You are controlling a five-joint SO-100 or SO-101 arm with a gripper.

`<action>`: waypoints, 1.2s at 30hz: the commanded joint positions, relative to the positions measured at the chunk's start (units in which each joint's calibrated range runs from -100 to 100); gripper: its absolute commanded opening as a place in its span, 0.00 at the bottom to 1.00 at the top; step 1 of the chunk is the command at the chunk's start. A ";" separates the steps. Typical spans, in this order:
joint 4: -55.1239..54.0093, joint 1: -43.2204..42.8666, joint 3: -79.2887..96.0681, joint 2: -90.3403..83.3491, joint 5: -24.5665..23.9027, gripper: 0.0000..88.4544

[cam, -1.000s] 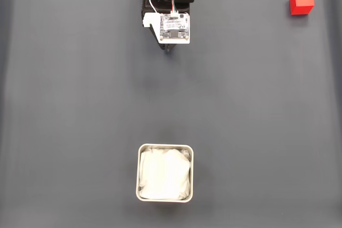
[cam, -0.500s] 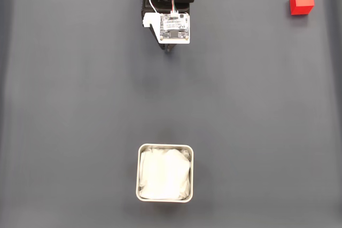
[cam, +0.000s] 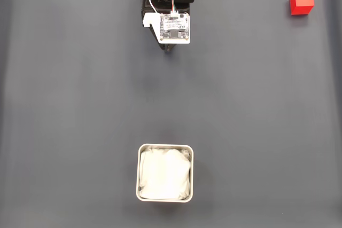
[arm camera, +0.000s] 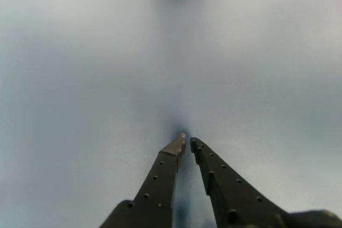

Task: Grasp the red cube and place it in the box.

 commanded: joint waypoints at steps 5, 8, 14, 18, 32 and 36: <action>1.28 0.60 0.45 0.09 0.20 0.00; 1.28 0.39 0.45 0.09 -0.34 0.00; 1.28 -0.04 0.45 0.09 -0.15 0.00; 1.28 -0.11 0.45 0.09 -0.15 0.00; -22.90 2.31 -15.70 10.14 -1.47 0.00; -21.43 2.31 -32.58 19.06 -1.27 0.00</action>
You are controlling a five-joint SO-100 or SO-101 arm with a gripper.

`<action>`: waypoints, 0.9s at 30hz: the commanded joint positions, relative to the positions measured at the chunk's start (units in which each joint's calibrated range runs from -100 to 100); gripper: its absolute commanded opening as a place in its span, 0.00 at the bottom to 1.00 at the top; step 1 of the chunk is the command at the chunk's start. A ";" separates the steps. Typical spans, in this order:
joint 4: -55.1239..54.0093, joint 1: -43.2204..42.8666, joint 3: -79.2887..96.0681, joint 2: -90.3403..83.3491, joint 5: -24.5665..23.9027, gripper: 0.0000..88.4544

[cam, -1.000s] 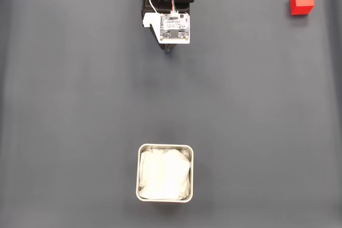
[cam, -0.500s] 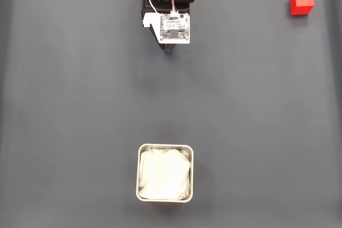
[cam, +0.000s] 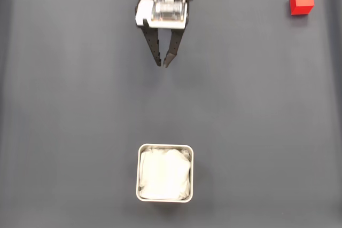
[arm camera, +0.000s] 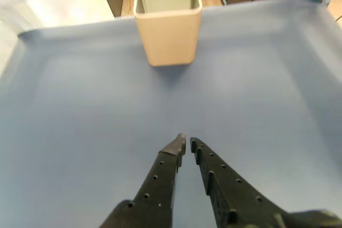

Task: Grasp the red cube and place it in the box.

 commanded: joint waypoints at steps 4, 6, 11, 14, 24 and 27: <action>0.90 0.30 -27.17 13.15 0.68 0.00; 2.13 0.30 -30.72 14.97 1.32 0.00; 8.36 0.30 -38.39 20.08 1.86 0.00; 11.06 0.44 -41.22 22.85 1.90 0.00; 15.65 1.37 -46.96 29.35 2.30 0.00; 16.31 1.23 -47.42 30.22 2.69 0.00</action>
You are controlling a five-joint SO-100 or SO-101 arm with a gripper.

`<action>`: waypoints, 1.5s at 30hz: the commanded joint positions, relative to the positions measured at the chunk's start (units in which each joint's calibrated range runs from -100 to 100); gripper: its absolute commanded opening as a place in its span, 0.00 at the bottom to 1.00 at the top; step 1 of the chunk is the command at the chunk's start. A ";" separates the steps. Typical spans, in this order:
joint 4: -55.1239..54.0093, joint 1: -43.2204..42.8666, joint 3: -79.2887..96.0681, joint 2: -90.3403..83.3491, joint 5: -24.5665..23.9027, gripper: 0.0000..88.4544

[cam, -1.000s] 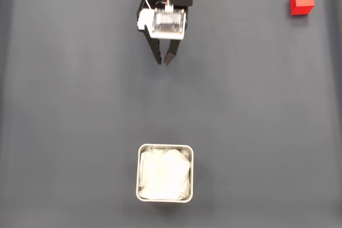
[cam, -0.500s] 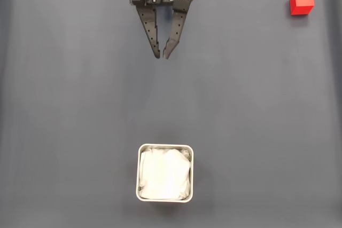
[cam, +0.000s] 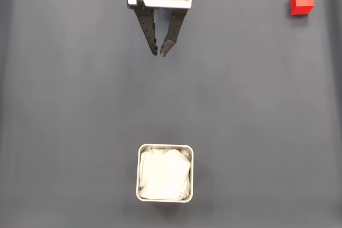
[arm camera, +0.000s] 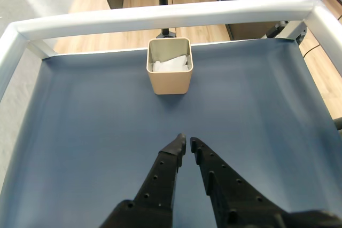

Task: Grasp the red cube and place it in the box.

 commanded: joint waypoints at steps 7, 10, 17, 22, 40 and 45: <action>0.55 -2.30 -5.86 4.50 1.90 0.00; 0.47 -3.36 -7.04 5.98 2.15 0.00; 0.55 -4.21 -7.32 6.58 3.27 0.00; 0.47 -4.85 -7.50 6.41 3.81 0.00; 0.47 -16.36 -8.50 7.36 3.81 0.00; 0.80 -20.76 -8.50 7.36 3.42 0.00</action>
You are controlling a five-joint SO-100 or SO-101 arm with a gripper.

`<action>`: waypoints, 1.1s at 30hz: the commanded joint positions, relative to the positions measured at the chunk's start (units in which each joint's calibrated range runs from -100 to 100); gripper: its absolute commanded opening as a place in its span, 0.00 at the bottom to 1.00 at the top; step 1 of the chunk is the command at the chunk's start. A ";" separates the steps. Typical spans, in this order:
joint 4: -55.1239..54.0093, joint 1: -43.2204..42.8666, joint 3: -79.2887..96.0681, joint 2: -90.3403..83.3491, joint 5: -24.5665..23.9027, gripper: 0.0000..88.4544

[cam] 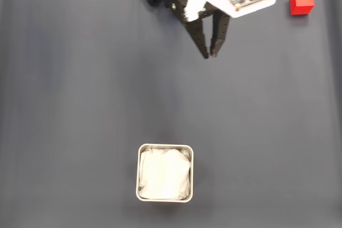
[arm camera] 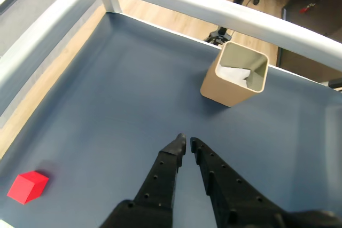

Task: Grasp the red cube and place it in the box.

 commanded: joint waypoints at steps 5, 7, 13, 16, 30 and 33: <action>0.00 -7.22 -2.63 0.16 -0.83 0.00; 0.00 -9.07 -2.63 0.16 -0.93 0.00; 0.24 -14.39 -2.53 -0.02 -1.27 0.00; 0.24 -16.74 -2.08 -0.19 -0.88 0.00; 0.32 -27.11 0.02 -0.10 -0.98 0.00; 0.49 -28.74 0.20 0.07 -1.86 0.00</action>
